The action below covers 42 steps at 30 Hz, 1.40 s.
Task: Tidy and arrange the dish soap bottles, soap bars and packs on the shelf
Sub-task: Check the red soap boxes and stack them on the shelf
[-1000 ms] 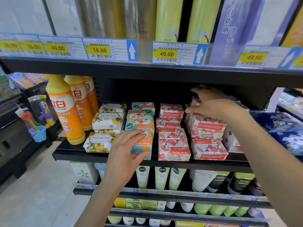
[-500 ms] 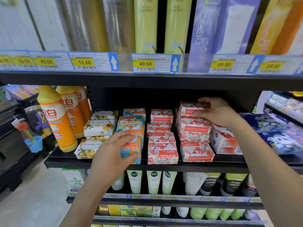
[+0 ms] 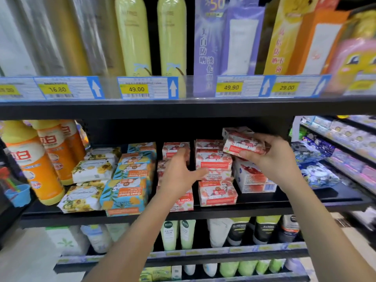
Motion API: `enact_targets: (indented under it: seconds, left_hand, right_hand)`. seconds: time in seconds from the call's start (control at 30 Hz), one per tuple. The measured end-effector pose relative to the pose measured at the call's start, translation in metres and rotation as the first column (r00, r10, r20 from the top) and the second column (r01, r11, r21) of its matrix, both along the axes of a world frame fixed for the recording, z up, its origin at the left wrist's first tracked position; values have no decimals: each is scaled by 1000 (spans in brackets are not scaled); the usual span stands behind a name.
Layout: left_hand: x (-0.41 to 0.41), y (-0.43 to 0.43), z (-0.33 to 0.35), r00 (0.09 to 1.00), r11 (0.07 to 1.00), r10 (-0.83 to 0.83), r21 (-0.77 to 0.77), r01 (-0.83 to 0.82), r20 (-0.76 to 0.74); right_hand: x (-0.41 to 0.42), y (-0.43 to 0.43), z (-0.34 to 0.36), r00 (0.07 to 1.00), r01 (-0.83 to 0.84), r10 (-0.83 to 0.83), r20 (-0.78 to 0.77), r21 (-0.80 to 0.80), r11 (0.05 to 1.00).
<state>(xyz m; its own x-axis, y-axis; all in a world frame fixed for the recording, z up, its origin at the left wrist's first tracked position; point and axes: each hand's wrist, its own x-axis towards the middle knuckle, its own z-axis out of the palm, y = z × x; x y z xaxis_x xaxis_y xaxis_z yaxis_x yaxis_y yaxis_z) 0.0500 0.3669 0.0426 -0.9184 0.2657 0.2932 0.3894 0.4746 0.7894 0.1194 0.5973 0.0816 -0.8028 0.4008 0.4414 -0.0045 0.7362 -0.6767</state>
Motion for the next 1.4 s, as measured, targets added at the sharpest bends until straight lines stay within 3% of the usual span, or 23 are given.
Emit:
enact_targets:
  seconds: [0.17,0.57,0.9,1.2,1.4]
  left_hand:
    - [-3,16,-6,999,995,-5,99,0,47]
    - [8,26,0,999,995,48,90,-48,-5]
    - [23,-67,11,986,985,164,60,-165,12]
    - [46,-155,5,965,955,258,143,-261,43]
    - [48,-171,1,964,948,261,175,-266,50]
  right_hand:
    - [7,12,-11,1000,0,0,4,-26,1000]
    - [15,10,-12,1000,-4,3,-10,-47,999]
    - [8,-24,4,992,-118,117,46,10,993]
    - [-48,-98,22,951,-275,216,221,289,917]
    - [-96,-140,15,916,-298,66,396,560,773]
